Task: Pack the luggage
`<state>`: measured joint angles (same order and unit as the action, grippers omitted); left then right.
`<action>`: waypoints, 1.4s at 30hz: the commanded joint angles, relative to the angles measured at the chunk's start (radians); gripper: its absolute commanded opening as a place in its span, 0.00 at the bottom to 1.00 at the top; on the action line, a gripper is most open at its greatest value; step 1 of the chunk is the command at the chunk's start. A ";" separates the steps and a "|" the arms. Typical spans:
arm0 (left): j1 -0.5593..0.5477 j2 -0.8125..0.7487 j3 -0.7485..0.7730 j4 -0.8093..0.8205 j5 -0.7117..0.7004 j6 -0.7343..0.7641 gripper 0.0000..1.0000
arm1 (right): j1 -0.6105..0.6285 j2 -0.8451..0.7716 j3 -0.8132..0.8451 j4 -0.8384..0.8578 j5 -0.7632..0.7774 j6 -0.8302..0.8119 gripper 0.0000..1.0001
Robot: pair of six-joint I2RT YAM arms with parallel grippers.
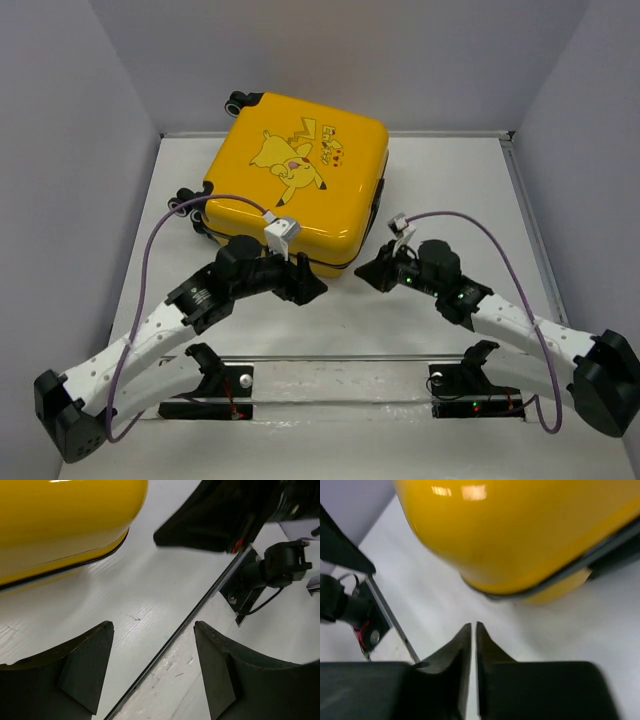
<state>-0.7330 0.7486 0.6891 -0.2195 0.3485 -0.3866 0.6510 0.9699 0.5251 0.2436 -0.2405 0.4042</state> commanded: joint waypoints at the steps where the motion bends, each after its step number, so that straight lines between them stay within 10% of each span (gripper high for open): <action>1: -0.098 0.138 0.061 0.135 -0.233 -0.073 0.77 | 0.107 0.052 -0.149 0.247 0.036 0.010 0.29; 5: -0.111 0.195 0.047 0.213 -0.269 -0.120 0.77 | 0.118 0.131 -0.211 0.445 0.079 -0.047 0.47; 24: -0.112 0.311 0.075 0.298 -0.560 -0.198 0.78 | 0.118 0.587 -0.188 1.089 0.205 -0.156 0.51; 35: -0.112 0.339 0.081 0.341 -0.549 -0.204 0.77 | 0.137 0.627 -0.201 1.306 0.190 0.019 0.07; 42: -0.112 0.359 0.135 0.362 -0.568 -0.193 0.78 | 0.225 0.531 -0.276 1.240 0.231 0.021 0.07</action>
<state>-0.8497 1.0924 0.7380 0.0158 -0.1612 -0.5926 0.8165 1.5890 0.2768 1.1908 -0.0429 0.4088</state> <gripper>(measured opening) 0.778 0.081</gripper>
